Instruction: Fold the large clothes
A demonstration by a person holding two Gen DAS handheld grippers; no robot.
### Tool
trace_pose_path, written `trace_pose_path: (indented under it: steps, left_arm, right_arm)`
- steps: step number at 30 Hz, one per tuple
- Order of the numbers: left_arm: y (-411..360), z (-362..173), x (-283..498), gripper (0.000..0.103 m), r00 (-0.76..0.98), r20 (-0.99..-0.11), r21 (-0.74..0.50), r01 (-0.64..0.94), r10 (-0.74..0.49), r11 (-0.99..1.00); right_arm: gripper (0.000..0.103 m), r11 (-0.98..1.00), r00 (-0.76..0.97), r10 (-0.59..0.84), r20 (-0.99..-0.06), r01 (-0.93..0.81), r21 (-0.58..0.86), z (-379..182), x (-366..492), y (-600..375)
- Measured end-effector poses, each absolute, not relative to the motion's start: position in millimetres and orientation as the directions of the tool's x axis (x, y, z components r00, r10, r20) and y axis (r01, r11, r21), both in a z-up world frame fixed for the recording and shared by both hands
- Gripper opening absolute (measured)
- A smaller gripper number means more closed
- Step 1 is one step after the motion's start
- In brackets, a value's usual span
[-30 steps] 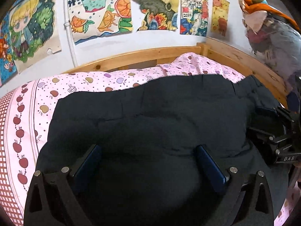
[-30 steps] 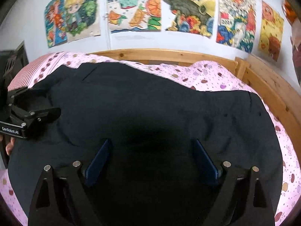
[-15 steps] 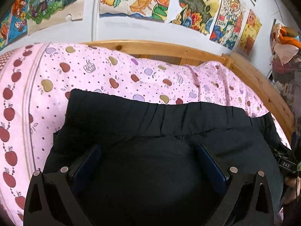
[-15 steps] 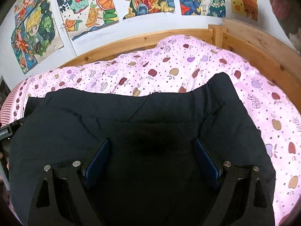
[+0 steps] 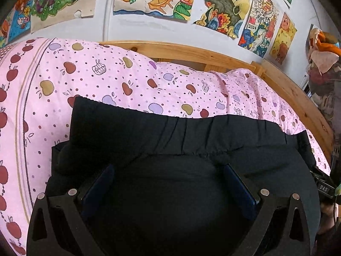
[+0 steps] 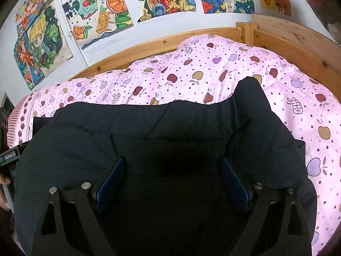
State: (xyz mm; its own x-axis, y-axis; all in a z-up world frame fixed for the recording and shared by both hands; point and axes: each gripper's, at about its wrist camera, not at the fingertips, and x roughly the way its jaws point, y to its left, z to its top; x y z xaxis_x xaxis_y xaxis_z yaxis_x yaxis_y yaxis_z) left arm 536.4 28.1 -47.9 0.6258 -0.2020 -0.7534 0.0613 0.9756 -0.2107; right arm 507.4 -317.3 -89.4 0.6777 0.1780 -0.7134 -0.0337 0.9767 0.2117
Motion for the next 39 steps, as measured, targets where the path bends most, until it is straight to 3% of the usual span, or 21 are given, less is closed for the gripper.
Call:
trace_pose_path:
  steps: [9,14,19,29,34,39]
  left_arm:
    - [30,-49,529,0.103,0.656,-0.726,-0.214,0.071,-0.207,0.974]
    - [41,-48,512,0.103,0.710,-0.655,-0.272,0.100,-0.260,0.957]
    - [51,-47,500,0.103,0.737,-0.602,-0.326,0.123,-0.306,0.937]
    - [60,-27,463,0.103,0.782,-0.577,-0.303,0.062,-0.235,0.951]
    - [93,-17,442,0.103,0.787,-0.564,-0.389,0.014,-0.251,0.921]
    - [115,-21,431,0.103,0.753,-0.631,-0.321,-0.034,-0.187,0.947]
  right_arm:
    - [0.088,0.975,0.721,0.181,-0.669,-0.043,0.219,-88,497,-320]
    - [0.088,0.964,0.787,0.207,-0.581,-0.064,0.256,-83,474,-326]
    - [0.088,0.965,0.808,0.202,-0.553,-0.068,0.254,-80,465,-329]
    - [0.088,0.985,0.874,-0.013,-0.485,0.096,0.146,-55,420,-342]
    - [0.089,0.964,0.854,-0.006,-0.521,0.143,0.224,-50,403,-375]
    - [0.089,0.977,0.831,-0.013,-0.556,0.129,0.171,-50,390,-387]
